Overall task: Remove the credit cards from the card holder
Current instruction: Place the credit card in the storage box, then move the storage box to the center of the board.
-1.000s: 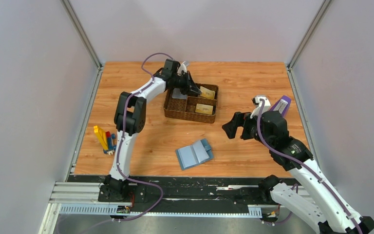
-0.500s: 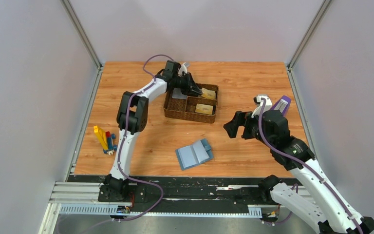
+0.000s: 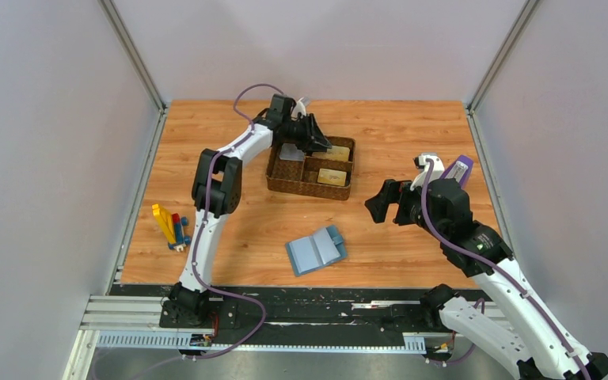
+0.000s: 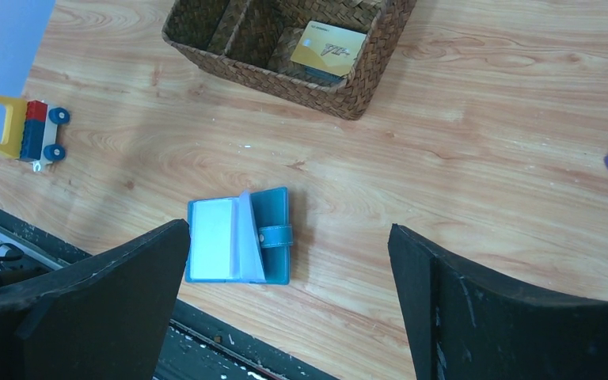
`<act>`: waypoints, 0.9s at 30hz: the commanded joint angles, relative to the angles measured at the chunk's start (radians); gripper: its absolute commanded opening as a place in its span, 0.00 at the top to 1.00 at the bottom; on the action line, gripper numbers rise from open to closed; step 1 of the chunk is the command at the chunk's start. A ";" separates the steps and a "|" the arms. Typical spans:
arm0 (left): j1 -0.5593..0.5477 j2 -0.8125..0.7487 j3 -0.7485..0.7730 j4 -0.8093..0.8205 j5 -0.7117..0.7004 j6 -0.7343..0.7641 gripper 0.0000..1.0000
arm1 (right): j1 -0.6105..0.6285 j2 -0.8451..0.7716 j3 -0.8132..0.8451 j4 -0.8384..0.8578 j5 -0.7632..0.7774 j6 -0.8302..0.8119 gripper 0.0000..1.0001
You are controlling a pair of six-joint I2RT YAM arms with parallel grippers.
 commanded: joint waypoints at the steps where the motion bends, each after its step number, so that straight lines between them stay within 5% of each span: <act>1: -0.005 -0.075 0.003 -0.088 -0.038 0.059 0.61 | 0.004 0.006 0.047 0.004 0.024 -0.019 0.00; 27: -0.095 -0.233 -0.085 -0.341 -0.222 0.215 0.58 | 0.004 -0.018 0.017 0.012 0.000 -0.008 0.00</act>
